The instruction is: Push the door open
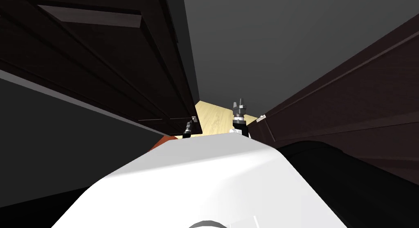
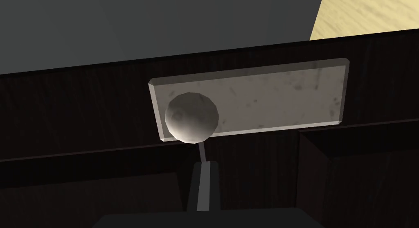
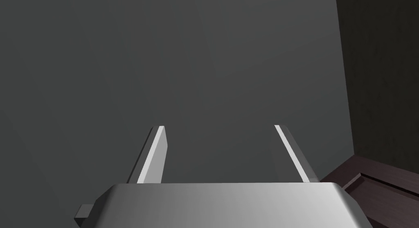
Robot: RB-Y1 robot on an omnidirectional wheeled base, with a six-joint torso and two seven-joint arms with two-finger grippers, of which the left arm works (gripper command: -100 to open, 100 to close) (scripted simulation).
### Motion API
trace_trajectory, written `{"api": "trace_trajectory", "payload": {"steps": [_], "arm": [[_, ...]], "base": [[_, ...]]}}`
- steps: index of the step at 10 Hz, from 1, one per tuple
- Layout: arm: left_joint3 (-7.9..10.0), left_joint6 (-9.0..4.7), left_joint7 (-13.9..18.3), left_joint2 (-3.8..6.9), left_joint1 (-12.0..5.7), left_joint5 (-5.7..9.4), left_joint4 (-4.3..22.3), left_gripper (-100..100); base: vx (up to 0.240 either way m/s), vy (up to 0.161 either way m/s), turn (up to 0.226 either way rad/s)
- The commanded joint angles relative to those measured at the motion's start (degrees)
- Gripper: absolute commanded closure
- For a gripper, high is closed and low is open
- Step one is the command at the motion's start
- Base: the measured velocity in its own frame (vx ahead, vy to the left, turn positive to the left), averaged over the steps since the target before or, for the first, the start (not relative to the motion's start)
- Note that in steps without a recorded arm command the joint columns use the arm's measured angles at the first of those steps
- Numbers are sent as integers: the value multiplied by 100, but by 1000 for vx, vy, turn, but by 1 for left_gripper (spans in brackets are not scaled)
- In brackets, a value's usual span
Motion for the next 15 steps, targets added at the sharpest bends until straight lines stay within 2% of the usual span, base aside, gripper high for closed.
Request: {"api": "trace_trajectory", "payload": {"steps": [1,5,6,10,13,15], "arm": [[-8,17,11,-14,14,8,-22,-100],[-31,87,49,-131,61,44,-134,-100],[-28,96,48,-96,66,38,-151,-100],[24,7,23,-81,46,53,-70,-100],[72,-78,-1,-113,25,66,6,-100],[75,-81,-2,-117,23,66,9,-100]], "base": [[-187,-13,17],[-241,-54,45],[-114,-29,9],[186,-17,-25],[218,-10,-31],[149,-28,-5]]}}
